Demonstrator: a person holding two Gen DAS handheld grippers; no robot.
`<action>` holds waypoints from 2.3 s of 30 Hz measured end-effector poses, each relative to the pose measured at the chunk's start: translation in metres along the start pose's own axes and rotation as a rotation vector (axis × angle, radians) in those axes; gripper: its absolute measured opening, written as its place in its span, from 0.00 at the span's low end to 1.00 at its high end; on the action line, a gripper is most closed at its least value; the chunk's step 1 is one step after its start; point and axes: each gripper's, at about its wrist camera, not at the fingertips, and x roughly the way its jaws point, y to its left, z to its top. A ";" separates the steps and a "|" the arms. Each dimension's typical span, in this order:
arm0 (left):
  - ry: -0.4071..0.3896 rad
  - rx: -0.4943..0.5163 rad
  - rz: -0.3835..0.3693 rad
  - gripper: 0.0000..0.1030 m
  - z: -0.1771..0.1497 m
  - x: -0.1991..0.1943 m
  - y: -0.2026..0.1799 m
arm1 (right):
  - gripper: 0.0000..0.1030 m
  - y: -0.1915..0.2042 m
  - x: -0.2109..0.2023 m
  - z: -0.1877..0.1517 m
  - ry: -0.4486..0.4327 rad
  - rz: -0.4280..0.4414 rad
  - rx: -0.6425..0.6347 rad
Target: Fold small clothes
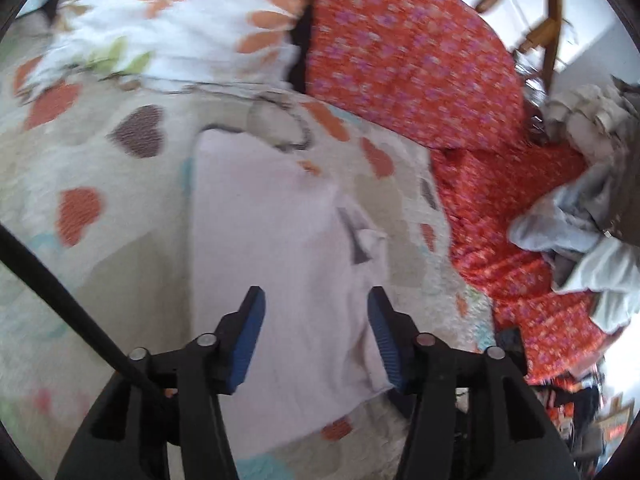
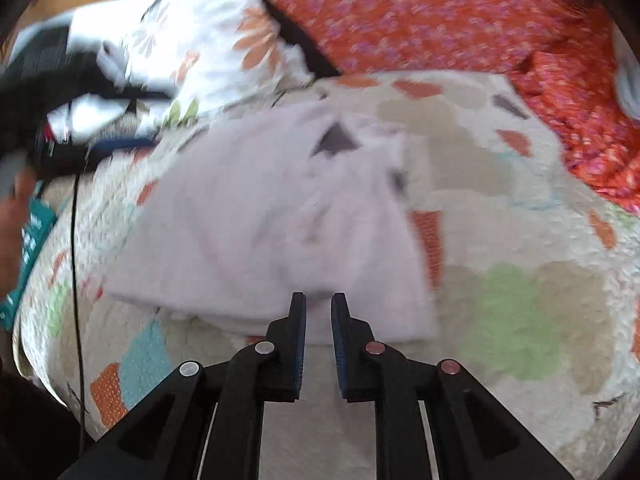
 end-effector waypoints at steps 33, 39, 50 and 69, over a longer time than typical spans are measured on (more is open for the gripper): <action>-0.006 0.015 0.299 0.66 -0.070 0.011 0.037 | 0.10 -0.056 0.050 0.089 0.001 -0.007 0.013; 0.055 0.049 0.300 0.66 -0.078 0.032 0.027 | 0.12 -0.077 0.074 0.085 0.117 0.089 0.120; 0.036 0.145 0.368 0.66 -0.076 0.048 0.003 | 0.26 -0.069 0.037 0.084 -0.032 0.073 0.074; 0.099 0.156 0.357 0.73 -0.077 0.063 0.010 | 0.08 -0.078 0.158 0.192 0.104 -0.013 0.178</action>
